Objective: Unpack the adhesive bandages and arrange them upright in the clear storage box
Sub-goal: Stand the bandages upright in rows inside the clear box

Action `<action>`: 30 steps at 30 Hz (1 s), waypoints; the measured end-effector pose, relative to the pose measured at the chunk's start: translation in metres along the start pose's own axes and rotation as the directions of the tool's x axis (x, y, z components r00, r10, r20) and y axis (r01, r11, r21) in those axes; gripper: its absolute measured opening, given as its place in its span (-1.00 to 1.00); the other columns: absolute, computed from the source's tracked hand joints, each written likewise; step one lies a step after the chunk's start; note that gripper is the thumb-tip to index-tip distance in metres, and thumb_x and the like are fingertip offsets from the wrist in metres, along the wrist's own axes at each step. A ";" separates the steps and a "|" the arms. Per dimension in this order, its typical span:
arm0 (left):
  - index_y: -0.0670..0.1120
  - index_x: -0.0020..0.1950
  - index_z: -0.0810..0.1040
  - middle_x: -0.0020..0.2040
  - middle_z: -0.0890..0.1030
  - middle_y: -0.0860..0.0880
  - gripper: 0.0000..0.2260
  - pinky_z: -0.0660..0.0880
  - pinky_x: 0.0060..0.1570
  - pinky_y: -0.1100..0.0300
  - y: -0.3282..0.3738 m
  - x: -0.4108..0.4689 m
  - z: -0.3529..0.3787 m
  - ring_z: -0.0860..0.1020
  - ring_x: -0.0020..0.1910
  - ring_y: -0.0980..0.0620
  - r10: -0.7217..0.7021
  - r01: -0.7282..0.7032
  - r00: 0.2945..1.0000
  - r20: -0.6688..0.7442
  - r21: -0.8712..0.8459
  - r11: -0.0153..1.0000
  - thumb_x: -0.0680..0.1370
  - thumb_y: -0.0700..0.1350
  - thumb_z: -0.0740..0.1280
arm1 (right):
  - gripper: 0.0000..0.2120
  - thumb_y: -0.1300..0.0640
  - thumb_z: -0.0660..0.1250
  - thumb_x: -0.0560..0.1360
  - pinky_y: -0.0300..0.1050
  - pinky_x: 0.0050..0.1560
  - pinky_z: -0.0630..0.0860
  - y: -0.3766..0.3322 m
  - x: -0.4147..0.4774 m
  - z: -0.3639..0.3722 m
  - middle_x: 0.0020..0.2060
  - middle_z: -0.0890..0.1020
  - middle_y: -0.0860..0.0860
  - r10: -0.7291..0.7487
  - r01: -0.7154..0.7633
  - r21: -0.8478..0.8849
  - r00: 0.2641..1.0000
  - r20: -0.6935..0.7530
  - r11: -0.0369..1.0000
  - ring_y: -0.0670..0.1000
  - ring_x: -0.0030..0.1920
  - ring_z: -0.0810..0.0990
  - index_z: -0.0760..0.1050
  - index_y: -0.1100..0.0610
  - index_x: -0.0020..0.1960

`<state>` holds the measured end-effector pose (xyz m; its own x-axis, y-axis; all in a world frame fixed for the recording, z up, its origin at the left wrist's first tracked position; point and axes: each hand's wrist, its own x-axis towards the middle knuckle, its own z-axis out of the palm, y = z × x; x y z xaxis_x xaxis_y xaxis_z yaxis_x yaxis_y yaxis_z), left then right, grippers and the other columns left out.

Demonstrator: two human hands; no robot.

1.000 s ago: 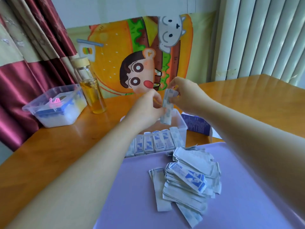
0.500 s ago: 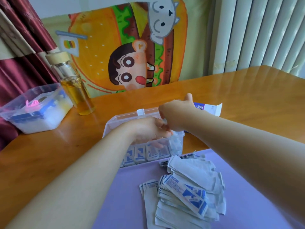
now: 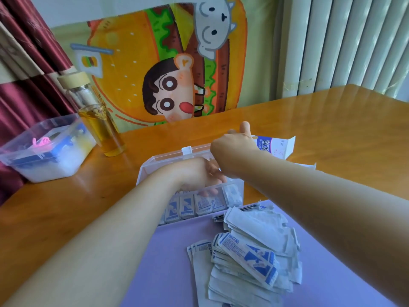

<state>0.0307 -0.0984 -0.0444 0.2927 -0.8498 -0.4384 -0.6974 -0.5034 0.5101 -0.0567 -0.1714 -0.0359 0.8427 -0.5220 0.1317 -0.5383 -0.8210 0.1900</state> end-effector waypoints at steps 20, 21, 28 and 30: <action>0.07 -0.03 0.56 -0.12 0.59 0.16 -0.87 0.38 -0.27 0.47 -0.005 -0.111 0.061 0.59 -0.10 0.14 0.217 -0.349 0.742 -0.634 -0.089 0.933 0.57 -0.16 0.28 | -0.59 -0.06 0.41 0.39 -0.09 -0.10 0.52 0.005 -0.128 0.025 0.05 0.55 0.05 -0.003 -0.074 0.352 0.977 0.212 0.933 0.09 -0.01 0.54 0.52 0.08 0.17; 0.07 -0.02 0.56 -0.14 0.58 0.16 -0.88 0.35 -0.33 0.51 -0.006 -0.117 0.065 0.58 -0.14 0.15 0.205 -0.345 0.746 -0.634 -0.104 0.933 0.57 -0.15 0.28 | -0.61 -0.05 0.41 0.39 -0.09 -0.12 0.51 0.005 -0.129 0.027 0.03 0.57 0.05 0.022 -0.099 0.372 0.978 0.206 0.923 0.09 -0.03 0.55 0.53 0.10 0.15; 0.14 -0.07 0.53 -0.11 0.60 0.15 -0.86 0.34 -0.32 0.48 -0.017 -0.149 0.089 0.60 -0.16 0.23 0.180 -0.308 0.808 -0.562 -0.142 0.941 0.57 -0.12 0.28 | -0.78 0.06 0.42 0.43 -0.21 -0.42 0.24 0.013 -0.145 0.016 -0.34 0.45 0.01 0.095 -0.194 0.527 0.973 0.210 0.827 0.02 -0.29 0.39 0.44 0.11 -0.28; 0.10 -0.04 0.54 -0.12 0.60 0.14 -0.88 0.33 -0.34 0.52 -0.018 -0.153 0.092 0.59 -0.16 0.24 0.165 -0.299 0.817 -0.553 -0.161 0.941 0.56 -0.13 0.29 | -0.83 0.06 0.41 0.44 -0.22 -0.43 0.18 0.019 -0.151 0.007 -0.34 0.45 0.01 0.156 -0.222 0.572 0.974 0.163 0.789 0.02 -0.27 0.38 0.50 0.14 -0.18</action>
<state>-0.0617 0.0557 -0.0547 0.4858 -0.8635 0.1353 -0.6383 -0.2447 0.7298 -0.1940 -0.1099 -0.0590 0.7384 -0.6744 -0.0007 -0.6070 -0.6643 -0.4362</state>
